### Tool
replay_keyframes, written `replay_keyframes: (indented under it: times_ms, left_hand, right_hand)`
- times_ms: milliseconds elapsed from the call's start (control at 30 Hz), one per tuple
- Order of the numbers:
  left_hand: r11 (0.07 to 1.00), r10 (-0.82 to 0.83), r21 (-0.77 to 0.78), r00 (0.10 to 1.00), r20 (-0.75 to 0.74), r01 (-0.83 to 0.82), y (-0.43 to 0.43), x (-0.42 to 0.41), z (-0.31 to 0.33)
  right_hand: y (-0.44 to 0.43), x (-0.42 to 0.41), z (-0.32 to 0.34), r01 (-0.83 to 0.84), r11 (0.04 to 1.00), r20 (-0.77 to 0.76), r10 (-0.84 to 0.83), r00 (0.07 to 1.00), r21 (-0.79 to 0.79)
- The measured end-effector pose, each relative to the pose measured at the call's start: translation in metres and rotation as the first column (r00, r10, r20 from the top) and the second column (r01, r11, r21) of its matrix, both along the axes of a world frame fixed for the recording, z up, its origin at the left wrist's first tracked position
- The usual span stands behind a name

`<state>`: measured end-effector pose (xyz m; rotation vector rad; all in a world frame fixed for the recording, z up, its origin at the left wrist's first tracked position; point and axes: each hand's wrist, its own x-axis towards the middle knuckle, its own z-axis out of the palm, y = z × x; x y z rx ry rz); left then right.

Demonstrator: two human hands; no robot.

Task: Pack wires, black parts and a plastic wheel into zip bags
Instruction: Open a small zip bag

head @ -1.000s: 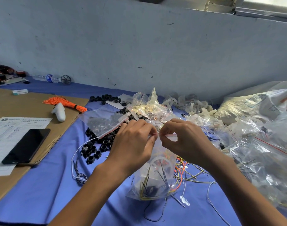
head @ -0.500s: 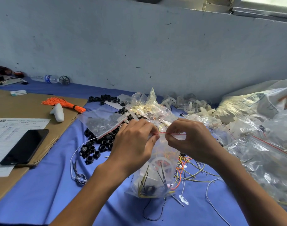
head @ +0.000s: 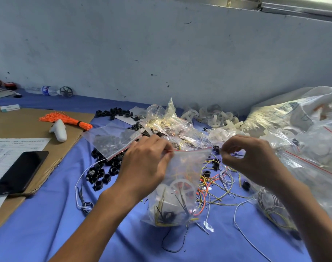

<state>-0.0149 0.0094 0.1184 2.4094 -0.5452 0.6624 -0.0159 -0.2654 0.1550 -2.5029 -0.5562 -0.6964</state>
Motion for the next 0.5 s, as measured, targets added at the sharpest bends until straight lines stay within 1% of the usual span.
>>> replay_keyframes:
  times_ms: [67, 100, 167, 233, 267, 300, 367, 433, 500]
  left_hand:
    - [0.999, 0.014, -0.028, 0.999, -0.044, -0.015, 0.007, 0.002, 0.001]
    - [0.999, 0.007, -0.038, 0.998, -0.062, -0.010, 0.010, 0.002, 0.001]
    - [0.999, -0.023, -0.050, 0.997, -0.068, 0.019, 0.008, -0.001, 0.003]
    - [0.996, -0.070, -0.051, 0.997, -0.042, 0.068, -0.004, -0.005, 0.006]
    - [0.994, -0.097, -0.046, 0.995, -0.024, 0.096, -0.011, -0.008, 0.008]
    - [0.992, -0.124, -0.037, 0.992, -0.002, 0.124, -0.018, -0.011, 0.010]
    - [0.983, -0.184, -0.011, 0.983, 0.029, 0.184, -0.029, -0.015, 0.016]
    - [0.971, -0.239, 0.008, 0.970, 0.039, 0.239, -0.040, -0.017, 0.021]
    - [0.962, -0.274, 0.005, 0.961, 0.034, 0.274, -0.049, -0.019, 0.023]
  right_hand:
    - [-0.015, -0.006, -0.001, 0.080, 0.996, 0.003, -0.080, 0.997, 0.033]
    - [-0.018, -0.011, -0.005, 0.097, 0.994, -0.031, -0.096, 0.995, 0.057]
    - [-0.015, -0.026, -0.021, 0.048, 0.993, -0.153, -0.030, 0.988, 0.109]
    - [0.001, -0.040, -0.045, -0.007, 0.986, -0.278, 0.053, 0.959, 0.164]
    - [0.011, -0.046, -0.058, -0.004, 0.974, -0.338, 0.082, 0.938, 0.225]
    - [0.020, -0.051, -0.069, -0.004, 0.940, -0.373, 0.140, 0.917, 0.342]
    - [0.034, -0.054, -0.090, -0.007, 0.860, -0.390, 0.239, 0.889, 0.511]
    - [0.045, -0.053, -0.105, 0.002, 0.858, -0.410, 0.244, 0.879, 0.514]
    - [0.052, -0.053, -0.111, 0.035, 0.868, -0.397, 0.191, 0.898, 0.496]
